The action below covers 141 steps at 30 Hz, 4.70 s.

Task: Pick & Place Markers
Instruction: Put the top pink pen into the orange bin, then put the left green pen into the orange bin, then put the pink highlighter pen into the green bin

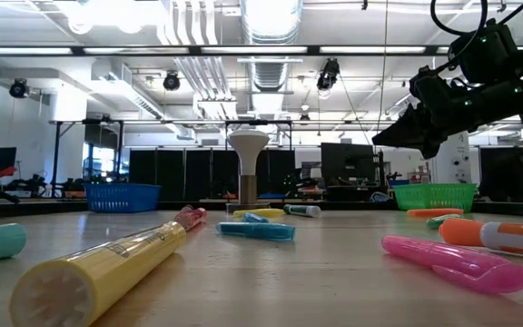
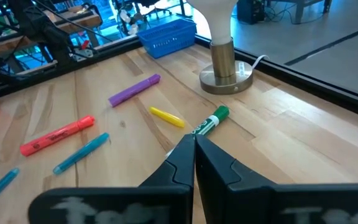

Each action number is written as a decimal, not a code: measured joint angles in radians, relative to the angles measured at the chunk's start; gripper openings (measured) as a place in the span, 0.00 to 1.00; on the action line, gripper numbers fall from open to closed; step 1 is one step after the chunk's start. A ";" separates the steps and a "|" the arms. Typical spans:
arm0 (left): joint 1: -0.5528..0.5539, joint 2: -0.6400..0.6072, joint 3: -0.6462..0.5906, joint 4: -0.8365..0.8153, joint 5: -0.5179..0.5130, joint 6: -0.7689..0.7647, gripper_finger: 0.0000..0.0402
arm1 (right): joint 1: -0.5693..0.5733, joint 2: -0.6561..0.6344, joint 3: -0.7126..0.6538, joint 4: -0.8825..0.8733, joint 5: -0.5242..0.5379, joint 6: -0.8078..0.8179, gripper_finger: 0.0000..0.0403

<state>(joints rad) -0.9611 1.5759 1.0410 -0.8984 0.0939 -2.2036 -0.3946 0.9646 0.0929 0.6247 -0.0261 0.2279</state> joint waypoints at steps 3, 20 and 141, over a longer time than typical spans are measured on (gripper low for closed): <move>0.003 -0.017 0.019 -0.035 -0.006 0.001 0.22 | 0.000 0.000 0.000 0.000 0.000 0.000 0.02; 0.339 -0.137 0.035 -0.026 -0.430 0.547 0.22 | 0.000 0.000 -0.007 0.000 0.003 -0.003 0.02; 0.048 -0.066 0.067 -0.125 -0.145 0.044 0.24 | 0.000 0.000 -0.016 0.002 0.001 0.000 0.02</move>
<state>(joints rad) -0.9136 1.5101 1.1083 -1.0229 -0.0510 -2.1592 -0.3946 0.9646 0.0772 0.6266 -0.0250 0.2276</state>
